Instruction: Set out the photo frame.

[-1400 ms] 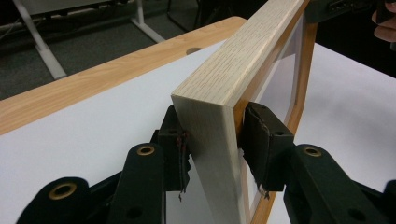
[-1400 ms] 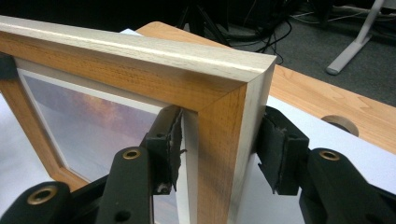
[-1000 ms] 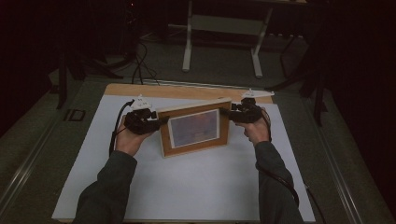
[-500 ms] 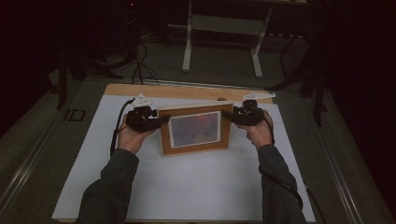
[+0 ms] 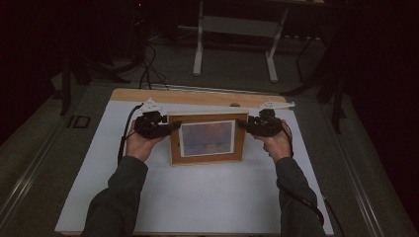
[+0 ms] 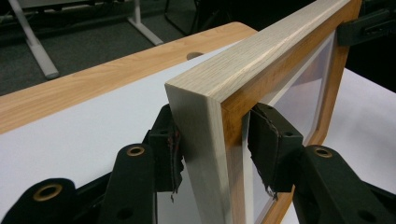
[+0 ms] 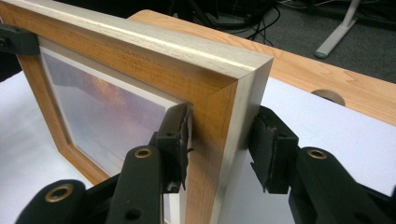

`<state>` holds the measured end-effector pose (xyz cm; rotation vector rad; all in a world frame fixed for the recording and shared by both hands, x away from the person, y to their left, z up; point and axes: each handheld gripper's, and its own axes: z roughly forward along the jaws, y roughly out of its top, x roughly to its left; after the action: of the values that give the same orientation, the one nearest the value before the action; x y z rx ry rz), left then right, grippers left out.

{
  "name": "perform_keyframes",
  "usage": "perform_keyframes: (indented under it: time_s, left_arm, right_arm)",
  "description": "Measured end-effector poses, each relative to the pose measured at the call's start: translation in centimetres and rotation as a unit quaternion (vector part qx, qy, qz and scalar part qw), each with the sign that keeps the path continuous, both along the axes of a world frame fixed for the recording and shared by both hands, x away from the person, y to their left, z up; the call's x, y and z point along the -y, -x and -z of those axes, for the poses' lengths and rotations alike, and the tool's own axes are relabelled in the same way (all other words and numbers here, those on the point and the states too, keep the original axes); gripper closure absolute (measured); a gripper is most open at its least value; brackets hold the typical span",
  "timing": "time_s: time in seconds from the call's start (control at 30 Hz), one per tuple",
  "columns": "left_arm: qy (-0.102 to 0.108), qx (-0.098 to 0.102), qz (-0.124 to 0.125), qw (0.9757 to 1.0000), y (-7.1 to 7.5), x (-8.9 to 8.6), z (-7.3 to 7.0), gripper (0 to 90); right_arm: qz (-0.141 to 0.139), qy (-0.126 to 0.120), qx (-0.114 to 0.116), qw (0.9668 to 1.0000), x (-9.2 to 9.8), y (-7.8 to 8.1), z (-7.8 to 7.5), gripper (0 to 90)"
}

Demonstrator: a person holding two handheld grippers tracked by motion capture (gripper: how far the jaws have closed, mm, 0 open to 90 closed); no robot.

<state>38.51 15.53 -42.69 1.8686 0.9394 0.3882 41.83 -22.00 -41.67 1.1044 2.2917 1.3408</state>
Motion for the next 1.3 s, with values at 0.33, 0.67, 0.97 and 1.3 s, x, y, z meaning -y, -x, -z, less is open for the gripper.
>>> perform_keyframes:
  time_s: [0.33,0.67,0.97,1.3]
  left_arm:
    - [0.006,-0.007,0.006,0.9999,-0.4,-0.1,0.1,56.5]
    - [0.012,-0.014,0.011,0.9998,-0.6,-0.1,0.2,56.2]
    - [0.02,-0.019,0.012,0.9995,-0.8,0.0,0.3,55.9]
    - [0.028,-0.023,0.005,0.9993,-0.6,0.0,0.4,55.7]
  right_arm:
    - [-0.002,0.004,-0.004,1.0,0.3,0.6,0.0,60.9]
    - [-0.001,0.006,-0.009,0.9999,0.5,1.0,0.0,60.9]
    - [-0.003,0.007,-0.01,0.9999,0.6,1.2,0.0,60.8]
    - [-0.005,0.005,-0.006,1.0,0.7,1.2,0.1,60.8]
